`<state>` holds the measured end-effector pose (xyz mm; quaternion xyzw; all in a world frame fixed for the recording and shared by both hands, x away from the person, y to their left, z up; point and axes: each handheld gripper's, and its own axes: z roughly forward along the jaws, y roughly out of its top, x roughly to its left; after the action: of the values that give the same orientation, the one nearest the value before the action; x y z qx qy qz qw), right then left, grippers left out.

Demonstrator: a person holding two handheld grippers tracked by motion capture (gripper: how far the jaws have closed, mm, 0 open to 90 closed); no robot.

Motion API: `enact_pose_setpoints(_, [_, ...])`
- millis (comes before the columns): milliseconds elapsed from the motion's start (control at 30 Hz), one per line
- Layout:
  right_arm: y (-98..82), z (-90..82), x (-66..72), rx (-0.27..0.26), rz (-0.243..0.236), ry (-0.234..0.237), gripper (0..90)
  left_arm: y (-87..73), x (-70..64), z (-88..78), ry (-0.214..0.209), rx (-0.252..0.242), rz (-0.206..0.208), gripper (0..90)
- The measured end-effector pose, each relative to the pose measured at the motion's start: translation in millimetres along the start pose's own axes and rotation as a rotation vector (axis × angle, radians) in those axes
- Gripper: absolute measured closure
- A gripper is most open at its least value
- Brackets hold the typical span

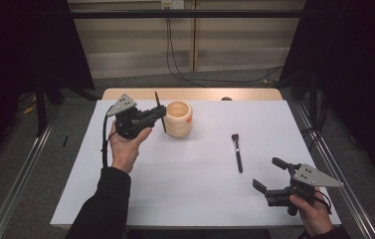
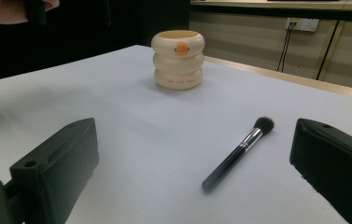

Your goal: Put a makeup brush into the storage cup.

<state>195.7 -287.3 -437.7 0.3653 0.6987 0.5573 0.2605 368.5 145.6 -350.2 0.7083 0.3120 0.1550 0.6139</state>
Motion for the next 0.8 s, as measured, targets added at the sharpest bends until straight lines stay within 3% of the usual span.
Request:
enact_pose_setpoints(167, [-1.9, 1.6, 0.1, 0.016, -0.002, 0.008, 0.8, 7.5, 4.4, 3.6, -0.005, -0.017, 0.004, 83.6])
enact_pose_setpoints(233, [-2.4, 3.0, 0.2, 0.027, 0.0, 0.012, 0.8, 10.3, 3.4, 6.0, 0.008, -0.004, 0.029, 83.7])
enact_pose_setpoints(400, [-1.8, 3.4, 0.9, 0.025, -0.008, 0.019, 0.8, 12.9, 10.0, 13.3, 0.003, -0.019, 0.008, 83.7])
enact_pose_setpoints(467, [-1.8, 3.4, 0.4, 0.022, -0.01, 0.01, 0.8, 13.3, 13.6, 16.4, -0.004, -0.008, 0.017, 83.6])
enact_pose_setpoints(500, [-1.8, 3.3, 0.2, 0.021, -0.01, 0.01, 0.8, 12.7, 14.0, 19.6, -0.003, -0.022, -0.004, 83.6])
enact_pose_setpoints(800, [-2.1, 4.6, 1.0, 0.021, -0.011, 0.026, 0.8, 15.8, 22.1, 34.3, 0.032, 0.01, 0.031, 83.7])
